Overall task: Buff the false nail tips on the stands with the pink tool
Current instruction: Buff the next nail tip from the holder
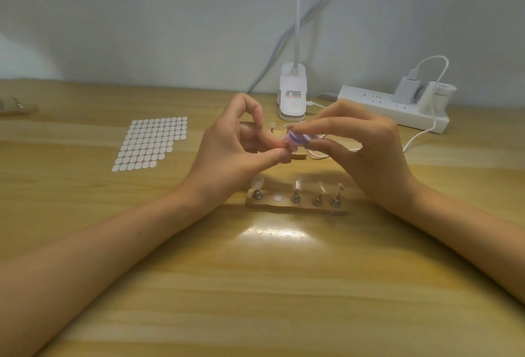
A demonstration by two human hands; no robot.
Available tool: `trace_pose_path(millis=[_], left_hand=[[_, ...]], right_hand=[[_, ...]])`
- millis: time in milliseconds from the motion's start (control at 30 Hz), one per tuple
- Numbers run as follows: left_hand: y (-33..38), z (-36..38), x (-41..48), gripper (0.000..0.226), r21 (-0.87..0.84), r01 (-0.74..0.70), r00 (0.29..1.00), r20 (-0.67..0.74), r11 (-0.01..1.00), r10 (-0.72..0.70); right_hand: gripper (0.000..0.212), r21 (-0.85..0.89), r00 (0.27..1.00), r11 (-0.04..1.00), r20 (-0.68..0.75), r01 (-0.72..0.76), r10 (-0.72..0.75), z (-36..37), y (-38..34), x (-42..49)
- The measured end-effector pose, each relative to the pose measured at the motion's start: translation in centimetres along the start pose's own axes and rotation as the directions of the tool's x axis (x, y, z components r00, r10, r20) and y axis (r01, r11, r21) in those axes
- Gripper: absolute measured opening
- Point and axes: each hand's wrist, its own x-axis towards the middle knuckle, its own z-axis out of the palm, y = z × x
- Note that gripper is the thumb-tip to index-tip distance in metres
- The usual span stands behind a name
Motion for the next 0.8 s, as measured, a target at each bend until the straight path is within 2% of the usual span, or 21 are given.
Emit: trace_pose_path(millis=[133, 267, 367, 467, 600, 700, 800], left_hand=[[-0.2, -0.2, 0.1, 0.050, 0.006, 0.008, 1.000, 0.000, 1.000, -0.008], [-0.1, -0.2, 0.1, 0.047, -0.010, 0.008, 1.000, 0.008, 1.000, -0.008], [0.0, -0.1, 0.0, 0.047, -0.037, 0.000, 1.000, 0.023, 0.999, 0.001], [0.0, -0.1, 0.0, 0.046, -0.041, 0.006, 0.999, 0.034, 0.999, -0.004], [0.1, -0.1, 0.0, 0.045, -0.065, 0.001, 0.999, 0.036, 0.998, 0.001], [0.0, -0.1, 0.0, 0.045, -0.045, 0.004, 1.000, 0.029, 0.999, -0.002], [0.1, -0.1, 0.0, 0.046, -0.059, -0.007, 1.000, 0.028, 0.998, 0.009]], right_hand=[[0.024, 0.070, 0.992, 0.993, 0.067, 0.099, -0.103, 0.7, -0.6, -0.3], [0.026, 0.021, 1.000, 0.999, -0.012, -0.028, 0.028, -0.3, 0.3, 0.1], [0.026, 0.060, 0.998, 0.997, 0.037, 0.052, -0.054, 0.0, -0.1, 0.1], [0.028, 0.046, 1.000, 0.999, 0.020, 0.000, -0.001, -0.2, 0.1, 0.2], [0.025, 0.052, 0.997, 0.997, 0.043, 0.054, -0.056, -0.1, 0.0, 0.1], [0.027, 0.035, 1.000, 0.999, 0.015, -0.004, 0.004, -0.1, 0.0, 0.1], [0.025, 0.044, 0.998, 0.998, 0.038, 0.050, -0.052, -0.1, 0.0, 0.1]])
